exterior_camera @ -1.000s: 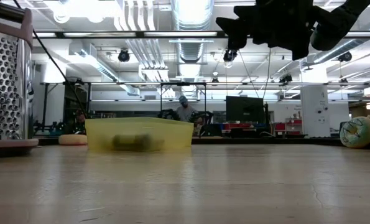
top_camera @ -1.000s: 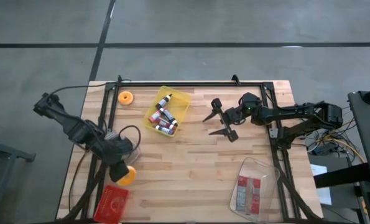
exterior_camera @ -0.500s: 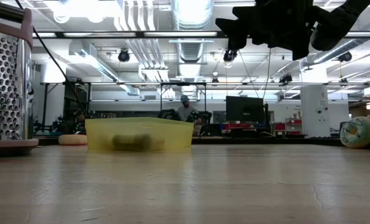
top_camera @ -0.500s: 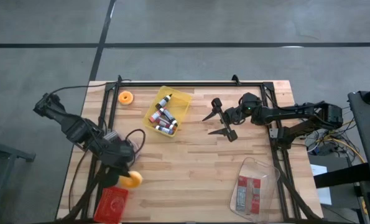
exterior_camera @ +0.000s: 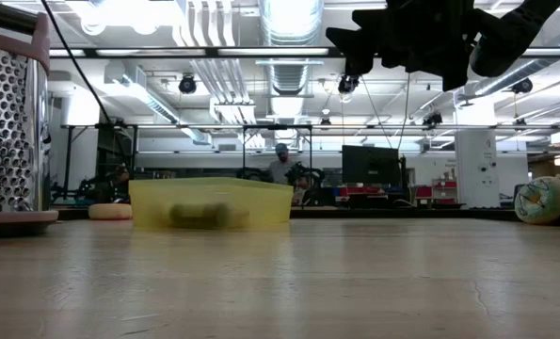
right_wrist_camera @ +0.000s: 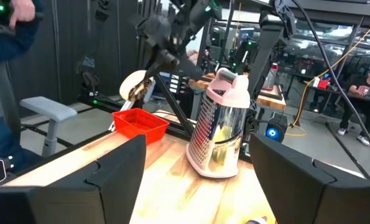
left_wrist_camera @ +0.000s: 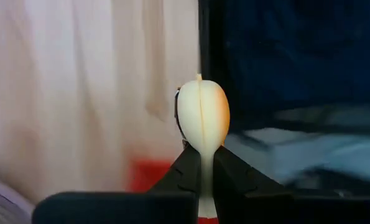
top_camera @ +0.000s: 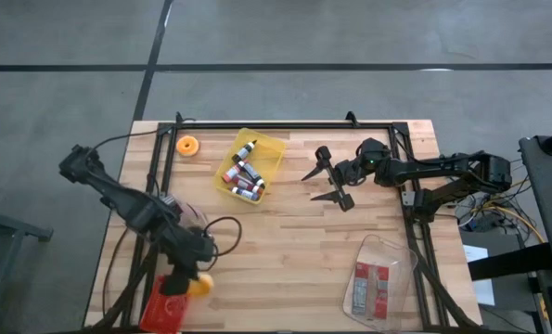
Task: Pick & Place Food Item
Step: Put the black donut into the red bin
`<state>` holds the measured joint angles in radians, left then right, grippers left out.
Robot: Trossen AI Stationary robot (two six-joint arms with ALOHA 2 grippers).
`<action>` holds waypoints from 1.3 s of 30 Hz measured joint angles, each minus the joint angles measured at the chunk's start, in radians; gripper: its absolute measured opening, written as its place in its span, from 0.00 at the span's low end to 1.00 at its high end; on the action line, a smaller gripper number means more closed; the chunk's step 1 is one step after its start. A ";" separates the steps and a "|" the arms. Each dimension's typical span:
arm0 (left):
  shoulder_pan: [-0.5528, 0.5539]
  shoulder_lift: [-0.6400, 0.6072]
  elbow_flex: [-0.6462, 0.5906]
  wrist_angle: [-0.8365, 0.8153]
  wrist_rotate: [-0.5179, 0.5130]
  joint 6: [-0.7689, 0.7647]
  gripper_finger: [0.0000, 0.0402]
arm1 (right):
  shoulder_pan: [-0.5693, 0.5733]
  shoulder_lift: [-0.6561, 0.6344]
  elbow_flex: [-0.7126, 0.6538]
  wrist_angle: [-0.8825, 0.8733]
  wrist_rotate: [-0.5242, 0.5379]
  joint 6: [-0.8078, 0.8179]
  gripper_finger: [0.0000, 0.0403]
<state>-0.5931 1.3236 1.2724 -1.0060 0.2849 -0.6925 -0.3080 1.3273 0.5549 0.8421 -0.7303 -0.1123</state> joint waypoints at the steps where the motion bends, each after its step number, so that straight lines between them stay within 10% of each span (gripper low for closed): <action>1: 0.000 0.010 0.000 -0.001 0.037 -0.096 0.06 | 0.000 0.000 0.000 0.000 0.000 0.000 0.70; 13: -0.026 0.081 0.000 -0.123 0.169 -0.562 0.06 | 0.000 0.000 0.000 0.000 0.000 -0.004 0.69; 39: -0.135 0.106 -0.001 -0.155 0.115 -0.516 0.06 | 0.000 0.000 0.000 0.000 0.000 0.000 0.71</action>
<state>-0.7280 1.4296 1.2713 -1.1610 0.3998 -1.2088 -0.3080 1.3277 0.5549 0.8421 -0.7307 -0.1123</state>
